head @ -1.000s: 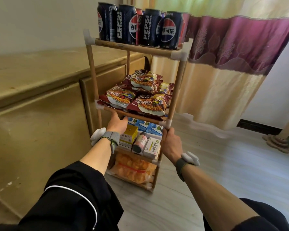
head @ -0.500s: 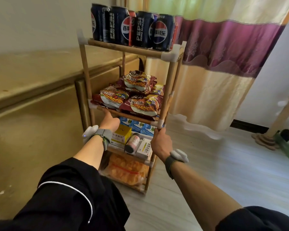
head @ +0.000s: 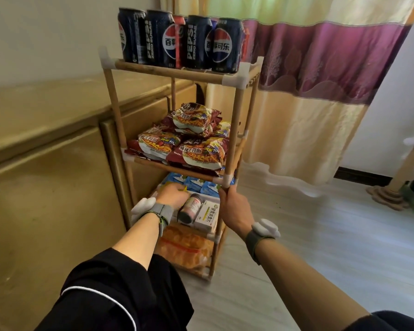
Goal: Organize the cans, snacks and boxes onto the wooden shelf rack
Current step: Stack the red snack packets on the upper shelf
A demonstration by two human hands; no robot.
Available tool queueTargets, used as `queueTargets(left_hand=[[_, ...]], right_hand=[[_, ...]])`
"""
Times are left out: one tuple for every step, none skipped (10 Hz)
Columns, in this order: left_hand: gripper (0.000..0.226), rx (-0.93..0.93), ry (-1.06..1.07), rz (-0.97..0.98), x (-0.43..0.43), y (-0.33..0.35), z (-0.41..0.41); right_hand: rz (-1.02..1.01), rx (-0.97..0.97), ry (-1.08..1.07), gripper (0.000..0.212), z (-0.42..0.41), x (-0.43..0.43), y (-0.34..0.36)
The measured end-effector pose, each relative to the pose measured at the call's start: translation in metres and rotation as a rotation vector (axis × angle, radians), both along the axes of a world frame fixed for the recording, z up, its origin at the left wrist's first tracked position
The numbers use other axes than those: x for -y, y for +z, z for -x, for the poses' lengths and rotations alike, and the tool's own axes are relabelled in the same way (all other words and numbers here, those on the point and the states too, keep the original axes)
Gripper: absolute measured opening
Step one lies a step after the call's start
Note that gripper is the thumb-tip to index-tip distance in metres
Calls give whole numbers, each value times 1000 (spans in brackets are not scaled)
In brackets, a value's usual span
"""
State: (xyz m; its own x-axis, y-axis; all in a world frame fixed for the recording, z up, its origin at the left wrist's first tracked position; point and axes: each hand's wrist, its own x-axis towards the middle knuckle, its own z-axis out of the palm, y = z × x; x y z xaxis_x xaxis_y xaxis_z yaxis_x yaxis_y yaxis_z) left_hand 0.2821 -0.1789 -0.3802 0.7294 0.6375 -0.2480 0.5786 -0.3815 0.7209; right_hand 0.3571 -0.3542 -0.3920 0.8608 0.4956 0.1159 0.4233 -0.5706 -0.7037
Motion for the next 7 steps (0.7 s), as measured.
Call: queueTargets(left_hand=[[43, 57, -96, -44, 22, -7, -11], [41, 64, -147, -82, 36, -10, -17], [49, 11, -251, -332, 53, -15, -19], [64, -75, -298, -666, 68, -25, -23], [55, -87, -304, -657, 84, -28, -30], [36, -89, -311, -656, 99, -27, -35], [36, -82, -296, -687, 100, -34, -42]], right_hand=[[56, 41, 90, 14, -11, 13, -3], [213, 128, 219, 36, -22, 29, -8], [376, 273, 179, 47, -29, 49, -13], [446, 372, 135, 50, -34, 67, -7], [413, 401, 114, 50, -36, 86, 12], [303, 437, 99, 51, -33, 102, 39], [37, 540, 35, 46, -26, 126, 82]])
